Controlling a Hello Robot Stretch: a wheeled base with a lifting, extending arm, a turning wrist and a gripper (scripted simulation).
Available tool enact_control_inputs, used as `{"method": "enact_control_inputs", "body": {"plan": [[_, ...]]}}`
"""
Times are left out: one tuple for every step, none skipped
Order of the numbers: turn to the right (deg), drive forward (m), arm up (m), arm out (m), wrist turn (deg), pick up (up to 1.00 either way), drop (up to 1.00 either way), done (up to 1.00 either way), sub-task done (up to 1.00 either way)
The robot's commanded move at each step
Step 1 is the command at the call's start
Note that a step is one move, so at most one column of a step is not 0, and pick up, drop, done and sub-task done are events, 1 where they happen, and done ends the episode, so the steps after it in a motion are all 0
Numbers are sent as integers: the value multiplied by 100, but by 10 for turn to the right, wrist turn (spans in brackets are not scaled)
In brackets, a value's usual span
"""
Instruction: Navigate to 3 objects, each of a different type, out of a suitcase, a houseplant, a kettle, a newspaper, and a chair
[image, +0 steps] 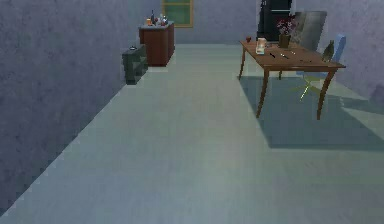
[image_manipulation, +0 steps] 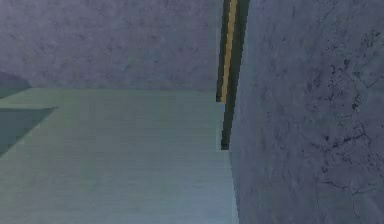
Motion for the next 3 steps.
{"method": "enact_control_inputs", "body": {"plan": [[0, 10, 0, 0, 0, 0, 0, 0, 0], [450, 0, 0, 0, 0, 0, 0, 0, 0], [30, 0, 0, 0, 0, 0, 0, 0, 0]]}}
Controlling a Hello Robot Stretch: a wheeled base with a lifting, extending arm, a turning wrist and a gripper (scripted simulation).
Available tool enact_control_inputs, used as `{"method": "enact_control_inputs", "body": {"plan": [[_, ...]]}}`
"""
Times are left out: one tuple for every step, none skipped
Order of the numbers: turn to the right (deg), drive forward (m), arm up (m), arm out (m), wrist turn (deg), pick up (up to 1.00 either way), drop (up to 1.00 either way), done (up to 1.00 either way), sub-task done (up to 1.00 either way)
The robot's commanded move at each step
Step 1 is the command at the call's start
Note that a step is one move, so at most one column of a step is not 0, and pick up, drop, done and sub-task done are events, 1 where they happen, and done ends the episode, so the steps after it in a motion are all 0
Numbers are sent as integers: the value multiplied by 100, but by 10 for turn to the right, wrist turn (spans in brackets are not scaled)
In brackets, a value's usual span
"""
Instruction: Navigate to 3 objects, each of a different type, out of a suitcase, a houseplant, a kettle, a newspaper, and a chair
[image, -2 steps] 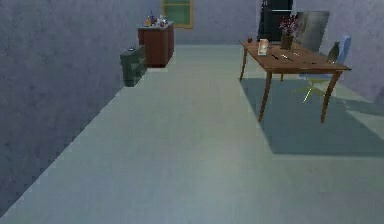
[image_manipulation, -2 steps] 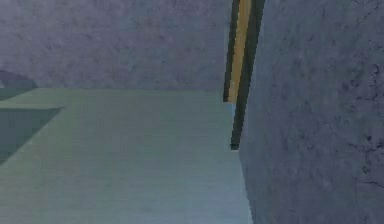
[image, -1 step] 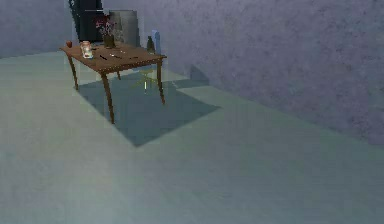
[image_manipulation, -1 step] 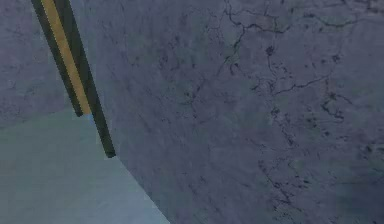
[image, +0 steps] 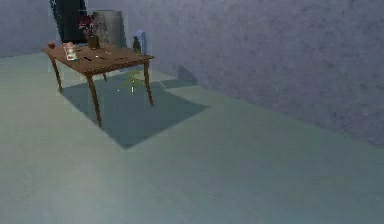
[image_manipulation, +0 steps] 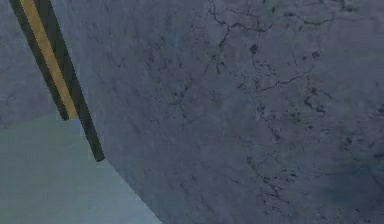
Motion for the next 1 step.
{"method": "enact_control_inputs", "body": {"plan": [[0, 100, 0, 0, 0, 0, 0, 0, 0]]}}
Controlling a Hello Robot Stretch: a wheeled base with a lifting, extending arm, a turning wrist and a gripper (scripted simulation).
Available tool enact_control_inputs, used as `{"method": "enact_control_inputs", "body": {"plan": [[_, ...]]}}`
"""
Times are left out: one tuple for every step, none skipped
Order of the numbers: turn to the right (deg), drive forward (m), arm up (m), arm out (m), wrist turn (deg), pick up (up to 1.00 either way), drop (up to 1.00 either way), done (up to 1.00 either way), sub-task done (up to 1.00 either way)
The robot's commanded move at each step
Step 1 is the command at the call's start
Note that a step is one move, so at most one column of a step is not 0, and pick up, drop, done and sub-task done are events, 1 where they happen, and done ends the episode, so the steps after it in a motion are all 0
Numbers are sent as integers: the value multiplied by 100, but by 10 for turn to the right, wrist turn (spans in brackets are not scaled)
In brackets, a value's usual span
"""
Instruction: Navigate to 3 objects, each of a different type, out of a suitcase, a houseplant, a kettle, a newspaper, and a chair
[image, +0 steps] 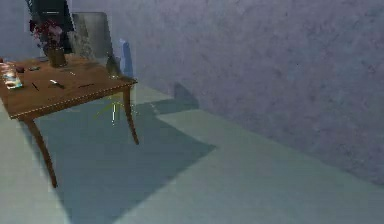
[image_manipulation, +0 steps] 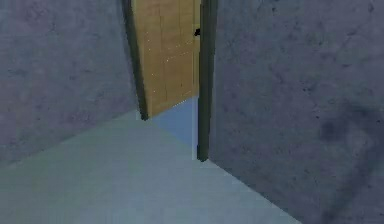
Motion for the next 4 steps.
{"method": "enact_control_inputs", "body": {"plan": [[0, 100, 0, 0, 0, 0, 0, 0, 0], [0, 70, 0, 0, 0, 0, 0, 0, 0], [-180, 0, 0, 0, 0, 0, 0, 0, 0], [0, 75, 0, 0, 0, 0, 0, 0, 0]]}}
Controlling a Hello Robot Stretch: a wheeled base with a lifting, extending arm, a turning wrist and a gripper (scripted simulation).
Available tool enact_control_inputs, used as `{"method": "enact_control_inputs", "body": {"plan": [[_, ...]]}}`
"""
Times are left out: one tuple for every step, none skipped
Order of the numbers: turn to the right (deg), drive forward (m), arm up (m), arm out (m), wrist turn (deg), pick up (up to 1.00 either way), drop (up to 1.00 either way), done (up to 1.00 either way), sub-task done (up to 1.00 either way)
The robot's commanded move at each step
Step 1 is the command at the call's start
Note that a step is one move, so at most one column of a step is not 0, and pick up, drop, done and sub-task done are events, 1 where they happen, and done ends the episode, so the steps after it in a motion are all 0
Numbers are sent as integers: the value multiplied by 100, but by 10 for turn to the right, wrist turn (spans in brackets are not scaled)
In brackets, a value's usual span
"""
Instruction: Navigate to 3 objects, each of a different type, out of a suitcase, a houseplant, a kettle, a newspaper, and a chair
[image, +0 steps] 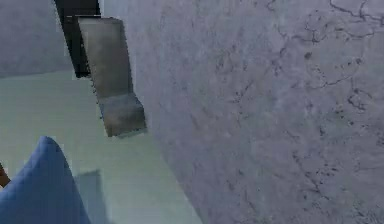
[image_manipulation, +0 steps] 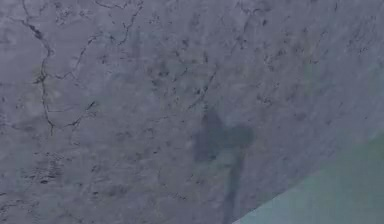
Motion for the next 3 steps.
{"method": "enact_control_inputs", "body": {"plan": [[-450, 0, 0, 0, 0, 0, 0, 0, 0], [-240, 0, 0, 0, 0, 0, 0, 0, 0], [0, 0, 0, 0, 0, 0, 0, 100, 0]]}}
